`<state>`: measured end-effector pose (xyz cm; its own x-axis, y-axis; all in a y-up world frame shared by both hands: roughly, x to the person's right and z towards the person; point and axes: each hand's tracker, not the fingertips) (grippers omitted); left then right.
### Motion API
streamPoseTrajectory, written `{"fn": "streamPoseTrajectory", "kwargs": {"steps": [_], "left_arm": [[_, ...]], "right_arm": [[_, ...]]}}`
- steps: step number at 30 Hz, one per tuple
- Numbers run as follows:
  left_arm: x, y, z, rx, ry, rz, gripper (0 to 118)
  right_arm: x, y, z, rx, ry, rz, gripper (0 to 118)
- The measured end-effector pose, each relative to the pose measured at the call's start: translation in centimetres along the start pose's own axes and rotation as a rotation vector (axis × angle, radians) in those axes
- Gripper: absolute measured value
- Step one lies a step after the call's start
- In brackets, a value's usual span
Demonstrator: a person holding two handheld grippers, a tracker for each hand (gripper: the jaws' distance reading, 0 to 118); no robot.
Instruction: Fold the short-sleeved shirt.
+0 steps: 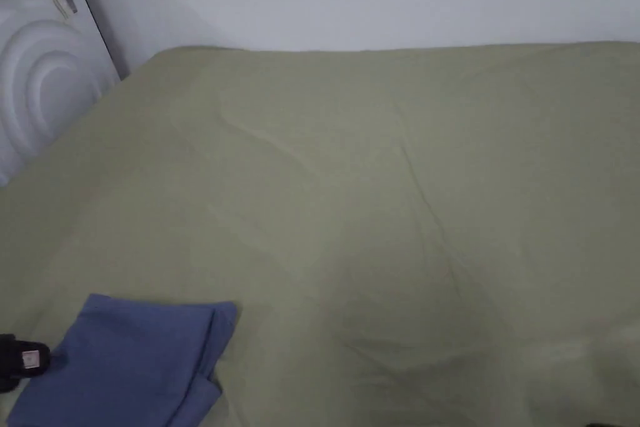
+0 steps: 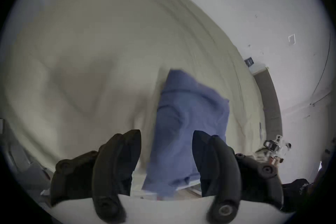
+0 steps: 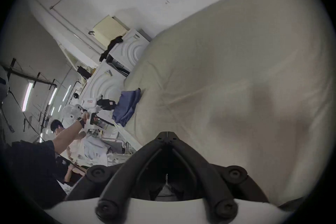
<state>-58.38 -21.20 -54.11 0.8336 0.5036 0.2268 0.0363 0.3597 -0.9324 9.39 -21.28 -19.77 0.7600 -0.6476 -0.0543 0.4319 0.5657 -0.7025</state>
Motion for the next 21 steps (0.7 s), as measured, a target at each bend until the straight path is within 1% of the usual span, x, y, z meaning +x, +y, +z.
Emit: {"fn": "streamPoseTrajectory", "kwargs": {"steps": [2,3,4,5,6,7,8,9,10,11,12,14,16,17,18,21], "left_arm": [[2.3,-0.3,3.7,0.105,0.100,-0.014,64],[4.3,-0.7,5.5,0.147,0.255,-0.031,64],[7.0,-1.7,7.2,0.207,0.352,-0.062,63],[9.9,-2.7,8.3,0.267,0.437,-0.116,52],[12.8,-3.8,9.2,0.357,0.423,-0.153,29],[15.4,-4.8,9.7,0.408,0.409,-0.158,7],[17.5,-6.2,10.1,0.465,0.380,-0.176,5],[20.5,-7.6,10.2,0.511,0.301,-0.179,5],[23.0,-8.9,9.8,0.531,0.241,-0.150,5],[26.0,-10.5,9.3,0.563,0.191,-0.153,5],[28.2,-12.0,8.7,0.589,0.168,-0.173,5],[33.6,-15.1,7.0,0.646,0.170,-0.276,5],[38.1,-17.8,5.1,0.695,0.272,-0.370,5],[40.4,-19.4,4.0,0.748,0.314,-0.395,5],[42.1,-20.8,3.3,0.795,0.319,-0.412,5],[44.7,-22.8,1.2,0.836,0.232,-0.444,5]], "right_arm": [[-0.4,0.9,2.6,0.052,-0.022,0.037,1],[-0.7,1.4,4.0,0.076,-0.063,0.062,1],[-1.0,1.8,5.1,0.098,-0.104,0.090,1],[-1.1,2.2,6.5,0.118,-0.158,0.136,1],[-1.3,2.6,7.6,0.134,-0.214,0.186,1],[-1.4,2.9,8.5,0.149,-0.267,0.224,1],[-1.7,3.2,9.4,0.160,-0.356,0.275,1],[-1.9,3.3,10.3,0.167,-0.442,0.313,1],[-2.2,3.5,11.1,0.174,-0.499,0.347,1],[-2.5,3.5,12.0,0.195,-0.552,0.388,1],[-2.8,3.5,13.0,0.233,-0.591,0.392,1],[-3.1,3.4,14.7,0.291,-0.643,0.397,1],[-4.3,3.0,16.4,0.365,-0.728,0.422,1],[-4.7,2.8,17.3,0.406,-0.753,0.435,1],[-5.2,2.4,18.1,0.446,-0.770,0.450,1],[-6.7,0.9,19.8,0.558,-0.812,0.461,1]]}}
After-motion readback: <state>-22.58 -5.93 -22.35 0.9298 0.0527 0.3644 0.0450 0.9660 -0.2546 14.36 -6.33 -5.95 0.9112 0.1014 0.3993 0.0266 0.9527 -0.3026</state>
